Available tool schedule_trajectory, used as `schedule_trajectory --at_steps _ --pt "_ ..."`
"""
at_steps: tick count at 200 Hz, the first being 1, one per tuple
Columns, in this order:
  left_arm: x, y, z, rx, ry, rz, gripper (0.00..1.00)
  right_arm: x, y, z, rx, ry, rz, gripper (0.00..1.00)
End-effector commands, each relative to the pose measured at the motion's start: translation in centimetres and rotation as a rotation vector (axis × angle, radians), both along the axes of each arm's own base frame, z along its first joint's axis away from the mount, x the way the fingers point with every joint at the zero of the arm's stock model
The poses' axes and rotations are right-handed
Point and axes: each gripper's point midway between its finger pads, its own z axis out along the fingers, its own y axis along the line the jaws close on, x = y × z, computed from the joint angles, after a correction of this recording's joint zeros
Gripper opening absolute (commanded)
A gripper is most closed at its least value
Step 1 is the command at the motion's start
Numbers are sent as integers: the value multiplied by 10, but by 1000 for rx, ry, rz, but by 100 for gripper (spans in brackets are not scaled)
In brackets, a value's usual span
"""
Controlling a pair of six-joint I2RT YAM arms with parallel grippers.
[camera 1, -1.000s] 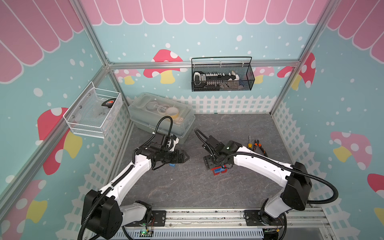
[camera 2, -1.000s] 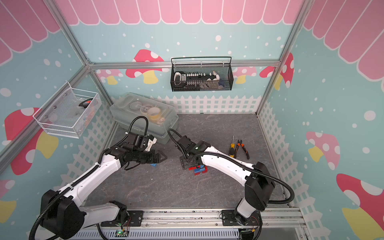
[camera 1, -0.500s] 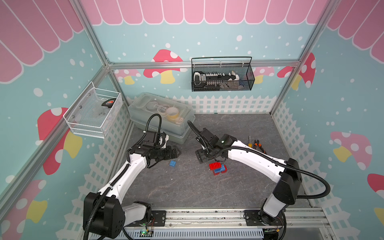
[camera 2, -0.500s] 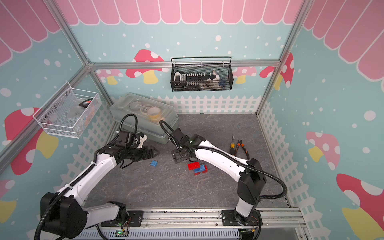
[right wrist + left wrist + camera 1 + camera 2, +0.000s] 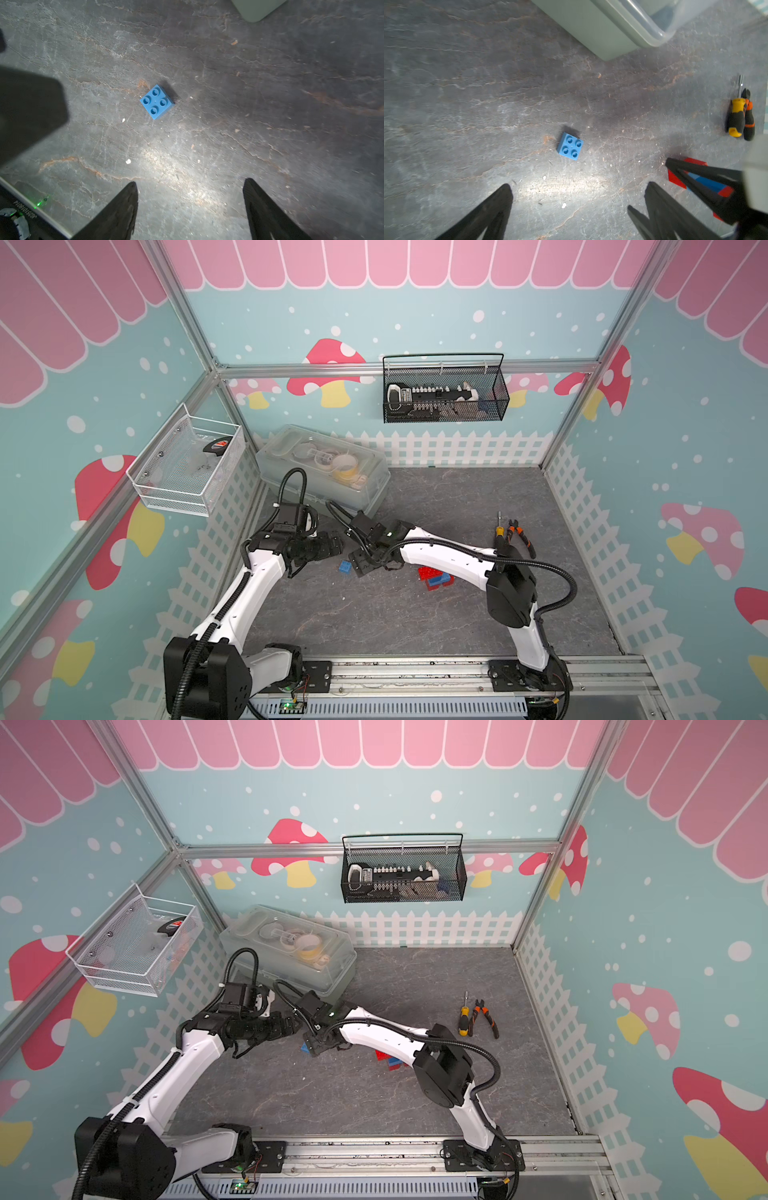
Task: Assemble a giraffe with lego
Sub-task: Move the lego brick at the center of the board.
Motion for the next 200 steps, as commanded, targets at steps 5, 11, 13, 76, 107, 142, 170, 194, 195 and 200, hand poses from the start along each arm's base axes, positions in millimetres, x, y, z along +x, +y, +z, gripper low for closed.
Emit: schedule_trajectory --at_steps 5,11,13,76,107,142,170,194,195,200 --pt "-9 15 2 7 6 41 99 3 21 -5 57 -14 -57 78" --pt "-10 18 2 11 4 52 99 5 24 -8 67 -12 -71 78" --pt "-10 19 2 13 5 56 99 5 26 -9 72 -11 -75 79" --pt "-10 40 5 23 -28 152 99 22 41 -25 121 -51 -218 79" --pt "-10 47 9 27 -43 180 99 29 50 -34 124 -65 -254 79" --pt "-9 46 7 22 -40 168 99 34 62 -45 95 -68 -253 78" --pt "-10 37 -3 -16 0 131 99 34 47 -29 93 -108 -274 79" --pt "-11 19 -12 -81 38 51 93 34 24 -12 89 -140 -282 80" --pt "-11 19 -12 -81 41 49 93 33 23 -11 89 -139 -282 80" --pt "-11 16 -15 -81 51 38 92 33 18 -10 85 -138 -281 80"
